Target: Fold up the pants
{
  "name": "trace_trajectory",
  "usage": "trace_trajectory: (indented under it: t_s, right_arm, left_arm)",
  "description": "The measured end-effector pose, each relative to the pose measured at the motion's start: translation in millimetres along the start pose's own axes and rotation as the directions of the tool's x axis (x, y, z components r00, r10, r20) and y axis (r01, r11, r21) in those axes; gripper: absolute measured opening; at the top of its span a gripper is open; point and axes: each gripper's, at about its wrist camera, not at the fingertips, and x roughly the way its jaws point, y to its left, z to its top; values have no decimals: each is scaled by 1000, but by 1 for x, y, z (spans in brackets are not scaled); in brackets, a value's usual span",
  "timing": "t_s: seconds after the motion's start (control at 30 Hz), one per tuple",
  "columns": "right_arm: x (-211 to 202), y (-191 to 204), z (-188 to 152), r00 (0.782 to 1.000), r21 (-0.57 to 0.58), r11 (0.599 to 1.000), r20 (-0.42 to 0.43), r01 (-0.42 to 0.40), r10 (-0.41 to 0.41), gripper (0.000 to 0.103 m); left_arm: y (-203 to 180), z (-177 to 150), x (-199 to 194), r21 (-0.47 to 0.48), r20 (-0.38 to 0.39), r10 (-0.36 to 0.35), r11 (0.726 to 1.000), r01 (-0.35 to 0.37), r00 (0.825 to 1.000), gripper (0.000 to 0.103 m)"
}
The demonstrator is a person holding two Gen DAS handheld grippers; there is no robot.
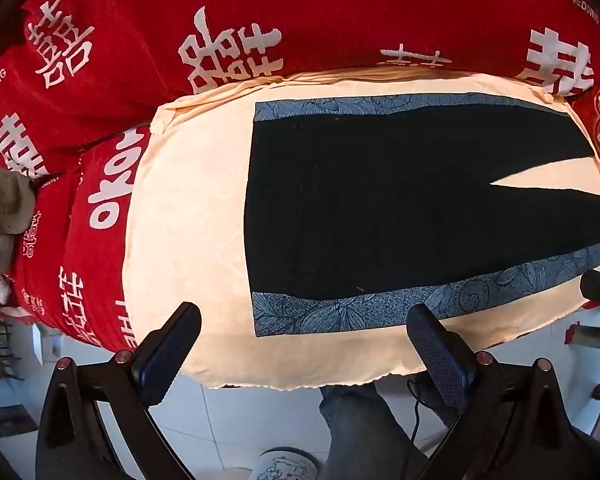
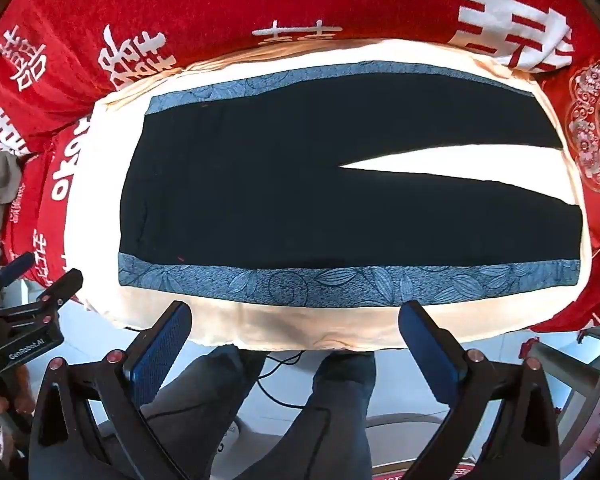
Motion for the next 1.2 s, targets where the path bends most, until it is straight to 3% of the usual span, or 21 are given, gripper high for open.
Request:
trace_trajectory:
  t_s: [1.2]
  right_arm:
    - [1, 8, -1, 1000, -18, 1000, -17, 17, -17, 103]
  left_arm:
    - [-6, 1, -9, 30, 45, 33, 999, -34, 998, 103]
